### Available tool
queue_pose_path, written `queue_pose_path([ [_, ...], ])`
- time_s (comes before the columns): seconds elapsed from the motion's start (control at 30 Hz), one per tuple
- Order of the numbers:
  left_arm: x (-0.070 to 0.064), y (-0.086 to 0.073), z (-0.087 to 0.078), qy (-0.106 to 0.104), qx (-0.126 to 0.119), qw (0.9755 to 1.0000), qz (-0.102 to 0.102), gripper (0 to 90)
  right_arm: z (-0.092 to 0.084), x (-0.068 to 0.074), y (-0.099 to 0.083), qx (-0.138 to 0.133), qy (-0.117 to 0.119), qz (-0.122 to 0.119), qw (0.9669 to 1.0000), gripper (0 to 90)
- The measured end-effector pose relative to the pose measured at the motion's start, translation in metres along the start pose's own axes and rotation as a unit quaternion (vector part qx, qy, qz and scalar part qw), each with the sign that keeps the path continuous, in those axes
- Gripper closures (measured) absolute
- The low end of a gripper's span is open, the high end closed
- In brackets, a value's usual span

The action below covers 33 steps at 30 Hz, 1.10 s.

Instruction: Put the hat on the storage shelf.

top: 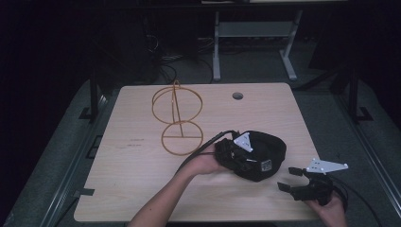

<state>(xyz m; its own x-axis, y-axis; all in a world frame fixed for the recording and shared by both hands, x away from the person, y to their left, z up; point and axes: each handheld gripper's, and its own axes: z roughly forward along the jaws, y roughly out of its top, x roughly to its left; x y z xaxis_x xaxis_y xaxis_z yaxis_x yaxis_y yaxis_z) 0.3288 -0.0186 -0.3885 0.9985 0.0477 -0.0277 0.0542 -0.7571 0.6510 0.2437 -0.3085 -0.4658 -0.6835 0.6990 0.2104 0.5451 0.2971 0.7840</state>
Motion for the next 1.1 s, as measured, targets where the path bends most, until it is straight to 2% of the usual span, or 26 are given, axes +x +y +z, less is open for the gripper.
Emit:
queue_pose_path([
  [0.1,-0.001,0.003,0.000,-0.006,-0.006,1.0000,0.004,76.1,-0.001,0.000,0.000,-0.004,0.001,0.001,1.0000,17.2],
  [0.3,0.003,0.013,-0.005,-0.009,-0.017,0.9998,-0.001,78.8,-0.002,0.001,0.001,-0.010,0.006,0.007,0.9999,17.2],
  [0.5,0.008,0.026,-0.020,-0.002,-0.053,0.9984,-0.020,79.8,-0.005,0.006,0.005,-0.030,0.011,0.005,0.9995,16.2],
  [0.73,0.015,0.036,-0.039,0.001,-0.091,0.9949,-0.042,80.2,-0.009,0.013,0.016,-0.064,0.009,-0.004,0.9979,16.2],
  [0.87,0.018,0.039,-0.051,-0.001,-0.122,0.9907,-0.060,80.4,-0.011,0.016,0.025,-0.086,0.011,-0.008,0.9962,16.3],
  [0.97,0.020,0.042,-0.057,-0.001,-0.130,0.9892,-0.068,80.5,-0.011,0.018,0.029,-0.090,0.010,-0.008,0.9959,16.4],
  [1.1,0.021,0.046,-0.065,0.003,-0.143,0.9873,-0.069,80.4,-0.012,0.023,0.039,-0.102,0.003,-0.020,0.9945,16.6],
])
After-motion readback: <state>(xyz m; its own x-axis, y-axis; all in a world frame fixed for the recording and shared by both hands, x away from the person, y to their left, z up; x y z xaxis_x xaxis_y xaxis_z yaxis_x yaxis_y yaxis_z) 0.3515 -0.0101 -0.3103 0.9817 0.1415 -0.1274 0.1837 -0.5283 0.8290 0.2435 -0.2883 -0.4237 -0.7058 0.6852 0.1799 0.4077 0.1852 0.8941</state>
